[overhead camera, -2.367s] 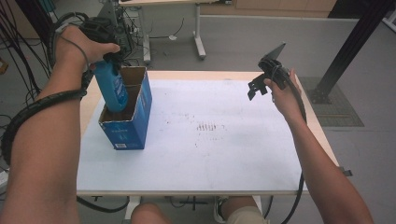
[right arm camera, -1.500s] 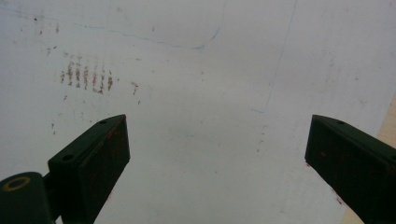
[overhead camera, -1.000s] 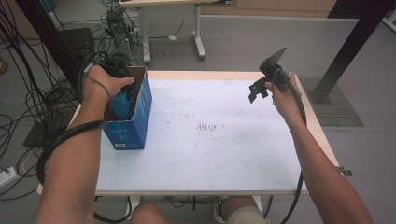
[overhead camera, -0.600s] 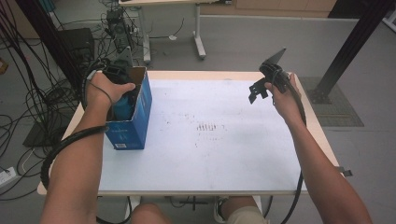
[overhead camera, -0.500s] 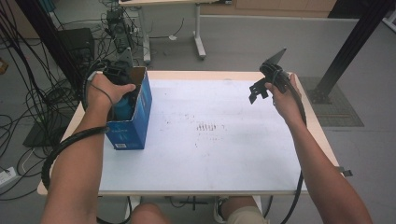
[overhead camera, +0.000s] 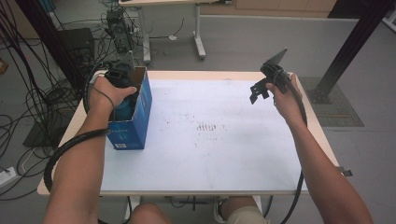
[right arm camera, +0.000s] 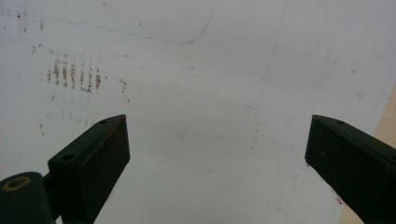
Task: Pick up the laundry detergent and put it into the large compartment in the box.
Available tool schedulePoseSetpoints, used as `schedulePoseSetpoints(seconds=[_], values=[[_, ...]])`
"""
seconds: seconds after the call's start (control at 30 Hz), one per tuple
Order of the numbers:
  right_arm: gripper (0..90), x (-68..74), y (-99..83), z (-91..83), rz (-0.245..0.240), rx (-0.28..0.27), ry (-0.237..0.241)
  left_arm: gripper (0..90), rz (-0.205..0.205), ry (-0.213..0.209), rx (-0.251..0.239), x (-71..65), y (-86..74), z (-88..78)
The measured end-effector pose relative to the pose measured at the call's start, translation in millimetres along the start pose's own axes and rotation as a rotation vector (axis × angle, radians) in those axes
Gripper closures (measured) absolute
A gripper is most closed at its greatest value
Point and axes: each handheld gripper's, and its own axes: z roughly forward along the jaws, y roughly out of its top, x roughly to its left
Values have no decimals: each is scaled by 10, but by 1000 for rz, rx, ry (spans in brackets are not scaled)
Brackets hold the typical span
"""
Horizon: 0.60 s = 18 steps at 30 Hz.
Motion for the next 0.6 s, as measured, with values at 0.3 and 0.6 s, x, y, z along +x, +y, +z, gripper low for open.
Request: schedulePoseSetpoints(seconds=[0.3, 0.6], values=[[65, -15, 5, 32, 2, 5, 0, 371, 1, -1, 3, 15, -8, 69], [65, -6, 12, 42, 4, 9, -6, 371, -1, -5, -4, 53, -46, 132]])
